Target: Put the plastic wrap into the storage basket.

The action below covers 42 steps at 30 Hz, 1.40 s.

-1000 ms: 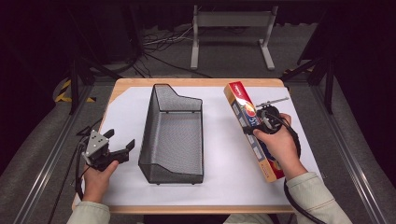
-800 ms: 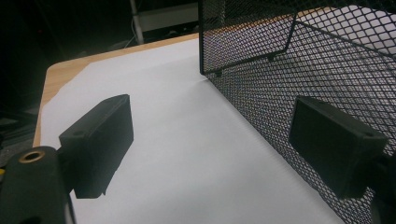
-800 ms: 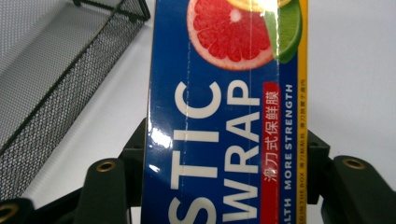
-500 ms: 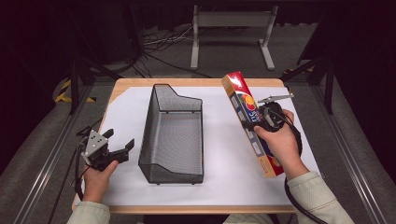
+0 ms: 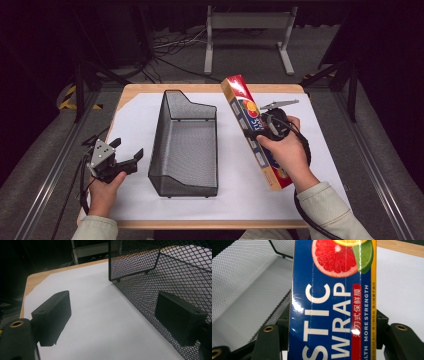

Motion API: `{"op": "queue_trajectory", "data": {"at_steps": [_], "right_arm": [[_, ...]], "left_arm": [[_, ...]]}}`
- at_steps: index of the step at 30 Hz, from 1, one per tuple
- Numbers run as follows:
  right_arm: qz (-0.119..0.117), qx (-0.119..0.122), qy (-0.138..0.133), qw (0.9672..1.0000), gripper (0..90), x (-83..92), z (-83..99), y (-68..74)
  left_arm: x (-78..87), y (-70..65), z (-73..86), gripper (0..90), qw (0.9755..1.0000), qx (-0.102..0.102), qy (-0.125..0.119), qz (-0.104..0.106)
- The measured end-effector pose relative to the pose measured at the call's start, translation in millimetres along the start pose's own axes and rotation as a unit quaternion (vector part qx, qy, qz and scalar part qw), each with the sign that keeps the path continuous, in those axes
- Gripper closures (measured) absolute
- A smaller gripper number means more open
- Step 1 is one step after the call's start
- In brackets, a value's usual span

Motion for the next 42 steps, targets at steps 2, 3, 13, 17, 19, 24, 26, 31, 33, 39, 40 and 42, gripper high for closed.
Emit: {"op": "queue_trajectory", "data": {"at_steps": [2,3,13,17,19,24,26,31,33,39,40,42], "right_arm": [[-0.006,-0.002,-0.001,1.0,41.0,-2.2,-3.6,6.7],[-0.008,-0.002,-0.001,1.0,41.0,-3.1,-5.3,9.8],[-0.031,0.007,-0.004,0.9995,40.8,-11.1,-21.1,41.3],[-0.038,0.009,0.001,0.9992,40.7,-16.4,-24.9,53.5],[-0.043,0.007,0.005,0.999,40.7,-19.0,-26.6,58.0],[-0.051,0.008,0.01,0.9986,40.7,-24.2,-30.4,69.6],[-0.054,0.009,0.008,0.9985,40.7,-26.0,-31.6,73.7],[-0.067,0.002,0.008,0.9977,40.6,-31.1,-34.2,85.4],[-0.07,0.002,0.009,0.9975,40.6,-33.9,-35.2,90.0],[-0.074,-0.008,0.012,0.9971,40.5,-43.0,-38.6,100.3],[-0.076,-0.012,0.014,0.9969,40.5,-44.2,-39.0,101.4],[-0.083,-0.025,0.018,0.9961,40.5,-47.9,-39.9,104.7]], "left_arm": [[0.0,0.0,-0.1,14.7,1.0,0.0,0.0,-0.001],[0.1,0.1,-0.1,14.7,1.0,0.0,0.0,-0.001],[0.7,1.4,-0.1,14.6,1.0,0.0,-0.001,-0.001],[1.1,1.9,0.0,14.6,1.0,0.001,-0.001,-0.002],[1.2,2.0,0.1,14.7,1.0,0.001,0.0,-0.002],[1.3,2.3,0.1,14.7,1.0,0.001,0.0,-0.001],[1.5,2.4,0.1,14.6,1.0,0.002,0.0,-0.002],[1.5,2.5,0.0,14.6,1.0,0.002,-0.001,-0.002],[1.5,2.6,0.0,14.6,1.0,0.002,-0.001,-0.002],[1.4,3.0,0.2,14.6,1.0,0.003,-0.001,-0.001],[1.3,3.1,0.2,14.6,1.0,0.002,-0.001,-0.001],[1.4,3.2,0.2,14.6,1.0,0.003,-0.002,-0.001]]}}
Point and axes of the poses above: each handheld gripper's, and its own axes: x roughly backward along the jaws, z roughly out of its underside, y roughly to its left, the point moved 1 cm from there along -x, roughly forward along the jaws, and after that the axes turned 5 degrees about -z, right-handed, at the moved point
